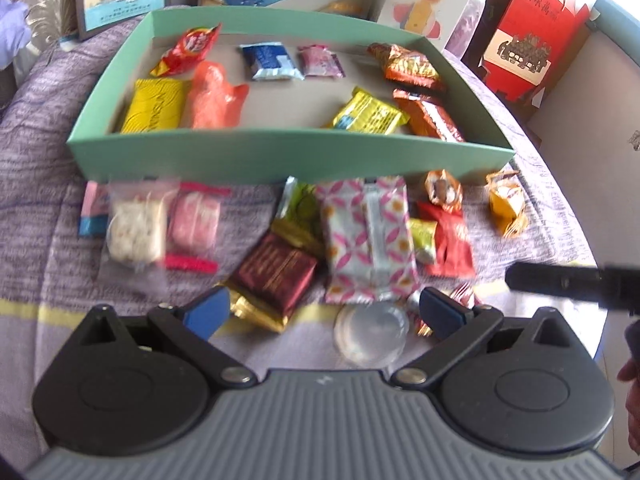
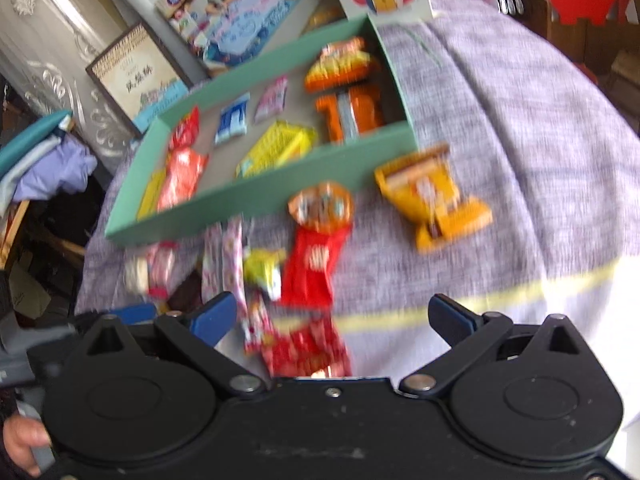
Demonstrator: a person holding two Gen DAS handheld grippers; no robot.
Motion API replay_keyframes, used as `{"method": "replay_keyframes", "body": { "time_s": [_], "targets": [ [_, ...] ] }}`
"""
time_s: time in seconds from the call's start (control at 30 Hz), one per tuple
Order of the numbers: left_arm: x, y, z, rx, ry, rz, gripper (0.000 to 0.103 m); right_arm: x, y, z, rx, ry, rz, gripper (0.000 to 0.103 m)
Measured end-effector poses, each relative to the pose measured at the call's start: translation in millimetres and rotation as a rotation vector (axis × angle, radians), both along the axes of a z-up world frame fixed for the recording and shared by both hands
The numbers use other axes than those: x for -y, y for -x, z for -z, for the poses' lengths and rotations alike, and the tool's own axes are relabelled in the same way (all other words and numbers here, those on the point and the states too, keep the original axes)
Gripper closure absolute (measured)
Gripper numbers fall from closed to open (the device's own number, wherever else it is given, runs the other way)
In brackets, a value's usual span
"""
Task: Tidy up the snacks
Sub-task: 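Withdraw both open tools from the box toward the snack pile, then grasp the pink-patterned white packet with the left tool while the right tool grasps the red foil candy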
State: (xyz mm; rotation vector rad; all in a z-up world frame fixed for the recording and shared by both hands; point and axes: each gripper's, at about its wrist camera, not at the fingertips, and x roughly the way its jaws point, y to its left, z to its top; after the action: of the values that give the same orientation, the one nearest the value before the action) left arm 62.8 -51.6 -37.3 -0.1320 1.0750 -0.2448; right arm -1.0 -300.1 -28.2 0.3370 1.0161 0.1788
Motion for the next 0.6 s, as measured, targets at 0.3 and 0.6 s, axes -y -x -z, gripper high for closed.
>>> {"method": "replay_keyframes", "body": {
  "time_s": [0.3,0.6],
  "targets": [
    [-18,7,5,-0.009,0.008,-0.064,0.0,-18,13,11,-0.029,-0.018,-0.047,0.006],
    [-12,-1,4,0.003,-0.002,-0.058,0.0,-36,12,14,-0.001,0.122,-0.102,0.053]
  ]
}}
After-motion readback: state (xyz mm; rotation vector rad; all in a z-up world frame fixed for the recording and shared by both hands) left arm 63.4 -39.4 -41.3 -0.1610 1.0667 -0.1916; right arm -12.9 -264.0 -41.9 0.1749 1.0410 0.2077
